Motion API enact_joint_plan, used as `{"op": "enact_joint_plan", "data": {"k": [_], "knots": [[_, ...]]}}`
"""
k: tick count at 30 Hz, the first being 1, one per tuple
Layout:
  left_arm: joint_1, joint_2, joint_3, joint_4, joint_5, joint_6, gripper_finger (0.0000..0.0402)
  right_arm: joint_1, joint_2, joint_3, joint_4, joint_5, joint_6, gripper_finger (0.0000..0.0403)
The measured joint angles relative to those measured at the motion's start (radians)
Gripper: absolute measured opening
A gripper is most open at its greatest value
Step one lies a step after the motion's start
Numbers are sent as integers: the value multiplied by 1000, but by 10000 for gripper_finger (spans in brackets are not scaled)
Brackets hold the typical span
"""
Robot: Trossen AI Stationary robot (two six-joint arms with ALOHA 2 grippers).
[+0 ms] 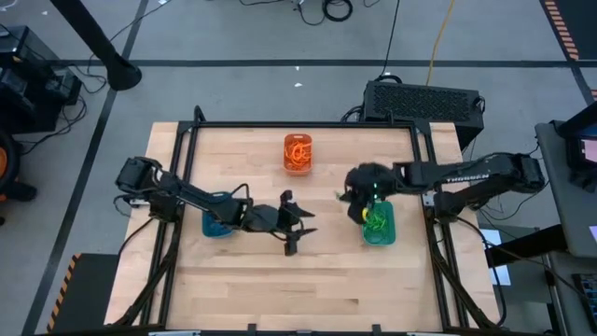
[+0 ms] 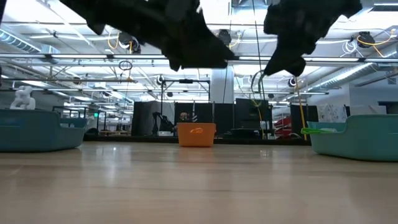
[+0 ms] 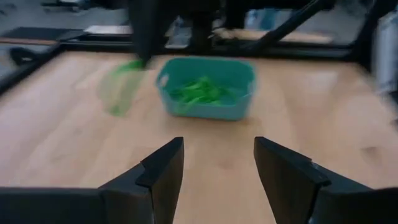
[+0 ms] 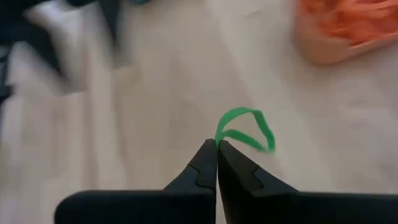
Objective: Sort rubber bands into baskets
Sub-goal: Put the green rubber band into the green bin
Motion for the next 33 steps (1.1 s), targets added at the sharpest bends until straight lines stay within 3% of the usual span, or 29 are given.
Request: {"op": "enact_joint_plan", "data": {"k": [7,13,33], "knots": [[43,65,0,77,-32,112,203,170,0,0,21,4,82,0],[64,83,0,152,113,154,203,255,12,0,91,28,95,0],[89,212,140,217,256,152,203,287,16,1,112,53,83,0]]}}
